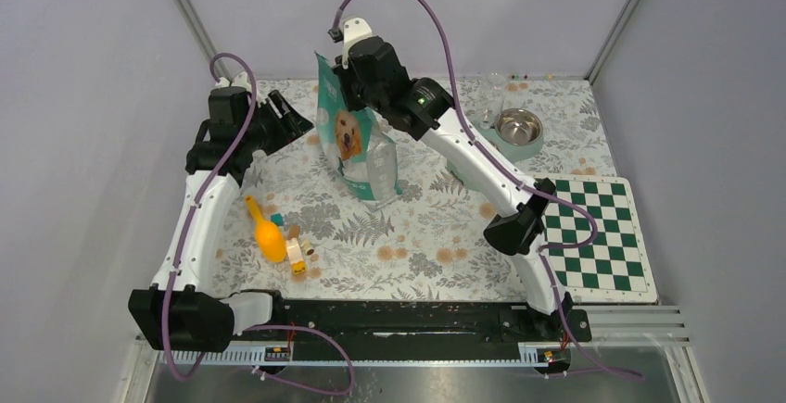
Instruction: Serve the pet food
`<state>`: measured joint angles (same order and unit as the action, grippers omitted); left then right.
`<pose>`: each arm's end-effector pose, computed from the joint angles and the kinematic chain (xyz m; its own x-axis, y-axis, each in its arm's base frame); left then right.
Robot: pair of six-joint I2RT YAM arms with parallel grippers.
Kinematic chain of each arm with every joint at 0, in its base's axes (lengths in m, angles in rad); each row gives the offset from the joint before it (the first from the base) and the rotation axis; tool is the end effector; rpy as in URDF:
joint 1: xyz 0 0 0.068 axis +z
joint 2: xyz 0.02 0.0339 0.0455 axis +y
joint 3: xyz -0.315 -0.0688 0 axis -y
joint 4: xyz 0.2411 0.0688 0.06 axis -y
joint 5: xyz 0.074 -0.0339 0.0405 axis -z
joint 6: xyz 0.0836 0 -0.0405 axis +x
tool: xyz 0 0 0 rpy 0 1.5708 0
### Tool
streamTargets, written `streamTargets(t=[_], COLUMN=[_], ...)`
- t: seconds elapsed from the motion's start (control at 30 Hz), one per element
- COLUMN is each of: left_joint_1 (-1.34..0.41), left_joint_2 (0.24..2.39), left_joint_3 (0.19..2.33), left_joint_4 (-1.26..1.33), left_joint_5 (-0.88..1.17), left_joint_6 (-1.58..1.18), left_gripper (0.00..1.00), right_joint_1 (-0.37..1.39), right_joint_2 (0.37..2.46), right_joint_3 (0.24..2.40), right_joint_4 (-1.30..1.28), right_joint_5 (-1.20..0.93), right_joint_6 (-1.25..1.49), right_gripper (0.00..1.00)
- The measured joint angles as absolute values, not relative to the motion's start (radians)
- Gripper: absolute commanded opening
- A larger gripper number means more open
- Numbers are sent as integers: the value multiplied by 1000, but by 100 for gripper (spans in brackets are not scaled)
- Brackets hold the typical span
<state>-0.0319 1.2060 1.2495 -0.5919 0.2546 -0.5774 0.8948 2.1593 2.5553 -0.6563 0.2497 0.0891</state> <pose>0.2773 -0.0299 0.3974 -0.5707 -0.5103 -0.6433 -0.0786 0.8138 -0.5758 0.3564 0.4114 0.4840 -0.2144 -0.1295 -0.9681 -0.5898 0.8073 0.0226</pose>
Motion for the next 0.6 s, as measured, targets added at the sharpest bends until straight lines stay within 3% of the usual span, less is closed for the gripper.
streamTargets(t=[0.6], left_joint_1=[-31], left_joint_2=[1251], left_joint_3=[1138], left_joint_4=[-530], left_joint_5=[369], left_joint_6=[-610], left_gripper=[53], right_joint_1=[929], right_joint_2=[2125], right_joint_3=[2589], right_joint_4=[-813], right_joint_5=[412], right_joint_6=[184], right_gripper=[0])
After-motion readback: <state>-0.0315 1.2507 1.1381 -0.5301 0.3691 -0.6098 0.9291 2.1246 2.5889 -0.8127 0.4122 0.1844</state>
